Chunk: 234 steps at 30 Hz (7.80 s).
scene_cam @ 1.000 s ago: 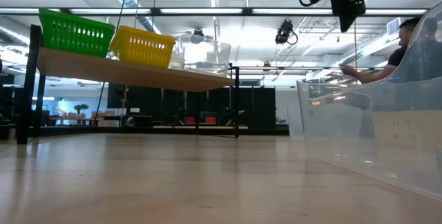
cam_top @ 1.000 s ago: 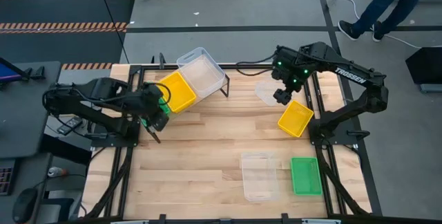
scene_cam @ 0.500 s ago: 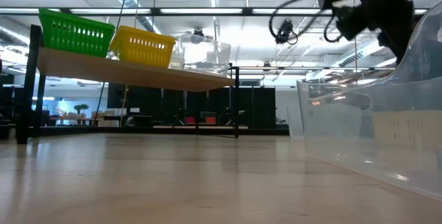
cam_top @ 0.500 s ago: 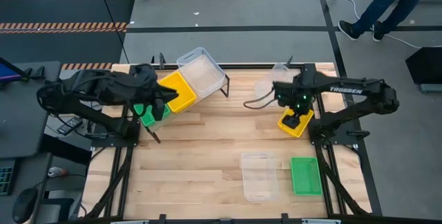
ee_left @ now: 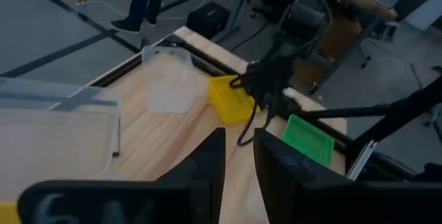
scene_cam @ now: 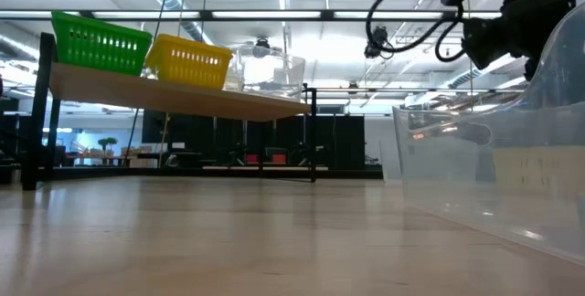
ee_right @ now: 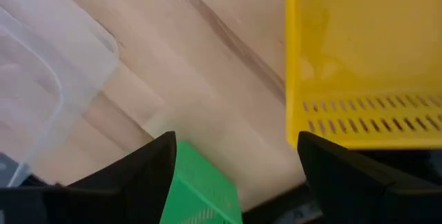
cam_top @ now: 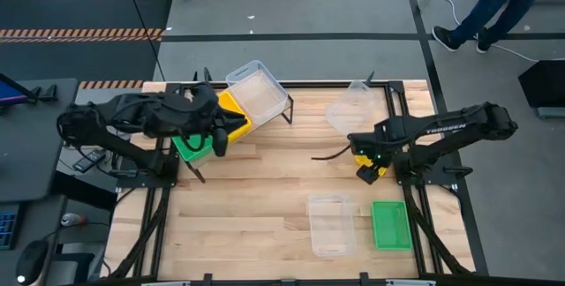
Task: Stack baskets on shelf by color
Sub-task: Stack the top transparent bin on top of the other transparent bin on the shelf
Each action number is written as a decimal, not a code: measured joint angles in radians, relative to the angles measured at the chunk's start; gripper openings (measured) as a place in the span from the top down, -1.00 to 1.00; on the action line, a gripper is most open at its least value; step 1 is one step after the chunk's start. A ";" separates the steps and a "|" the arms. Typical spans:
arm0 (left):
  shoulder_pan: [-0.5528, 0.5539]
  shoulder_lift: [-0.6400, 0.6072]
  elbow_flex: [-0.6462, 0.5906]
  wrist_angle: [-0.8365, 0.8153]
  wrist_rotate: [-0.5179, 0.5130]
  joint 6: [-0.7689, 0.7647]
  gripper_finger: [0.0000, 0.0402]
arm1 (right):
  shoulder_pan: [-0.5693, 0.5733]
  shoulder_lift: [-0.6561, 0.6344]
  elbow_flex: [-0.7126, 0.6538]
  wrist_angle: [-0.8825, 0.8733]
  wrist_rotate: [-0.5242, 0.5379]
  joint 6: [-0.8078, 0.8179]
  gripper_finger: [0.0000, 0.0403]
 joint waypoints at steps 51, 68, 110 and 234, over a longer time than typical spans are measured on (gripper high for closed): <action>-0.095 0.130 0.001 0.173 -0.155 -0.395 0.76 | -0.561 0.503 0.193 0.271 0.167 -0.874 0.92; -0.101 0.123 0.002 0.162 -0.174 -0.278 0.76 | -0.548 0.247 0.607 0.167 0.286 -1.227 0.95; -0.125 0.039 0.003 0.488 -0.303 0.053 0.76 | -0.362 0.503 0.764 0.602 0.074 -1.732 0.95; 0.744 0.436 0.454 -0.538 0.067 0.560 -0.27 | -0.131 0.311 0.764 0.138 0.129 -0.464 0.04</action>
